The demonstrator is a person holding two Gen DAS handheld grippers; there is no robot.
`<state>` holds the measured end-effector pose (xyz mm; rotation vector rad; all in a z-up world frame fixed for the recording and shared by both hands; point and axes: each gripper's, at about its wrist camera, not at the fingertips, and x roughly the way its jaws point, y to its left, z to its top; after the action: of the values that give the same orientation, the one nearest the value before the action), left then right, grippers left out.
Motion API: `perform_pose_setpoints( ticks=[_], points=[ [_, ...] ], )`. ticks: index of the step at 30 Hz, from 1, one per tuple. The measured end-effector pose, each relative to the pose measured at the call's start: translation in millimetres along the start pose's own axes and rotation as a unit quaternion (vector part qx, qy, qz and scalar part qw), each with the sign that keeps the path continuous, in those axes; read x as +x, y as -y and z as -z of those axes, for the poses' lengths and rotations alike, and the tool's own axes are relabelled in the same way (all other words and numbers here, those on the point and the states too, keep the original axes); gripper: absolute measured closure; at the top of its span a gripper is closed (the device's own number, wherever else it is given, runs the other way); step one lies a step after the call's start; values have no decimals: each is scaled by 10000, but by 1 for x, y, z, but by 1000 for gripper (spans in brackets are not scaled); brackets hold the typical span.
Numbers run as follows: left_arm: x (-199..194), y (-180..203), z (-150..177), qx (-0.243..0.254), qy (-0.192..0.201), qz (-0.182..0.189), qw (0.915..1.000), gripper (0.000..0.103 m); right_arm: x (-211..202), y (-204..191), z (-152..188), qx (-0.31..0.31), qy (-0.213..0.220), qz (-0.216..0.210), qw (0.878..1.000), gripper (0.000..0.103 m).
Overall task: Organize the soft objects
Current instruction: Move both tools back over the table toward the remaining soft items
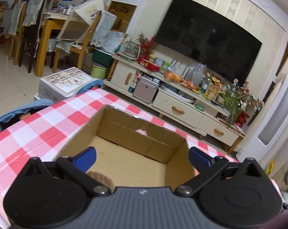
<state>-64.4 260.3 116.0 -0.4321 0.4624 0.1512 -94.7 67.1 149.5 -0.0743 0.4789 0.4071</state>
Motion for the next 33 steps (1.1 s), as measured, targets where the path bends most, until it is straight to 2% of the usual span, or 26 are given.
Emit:
perform_pose_setpoints(
  ticks=[13, 33],
  points=[
    [4, 50, 19, 536, -176, 348, 9978, 1, -8, 39, 14, 346, 54, 481, 9982, 0],
    [5, 104, 49, 1271, -369, 629, 9892, 1, -20, 82, 38, 763, 19, 1073, 9913, 0]
  ],
)
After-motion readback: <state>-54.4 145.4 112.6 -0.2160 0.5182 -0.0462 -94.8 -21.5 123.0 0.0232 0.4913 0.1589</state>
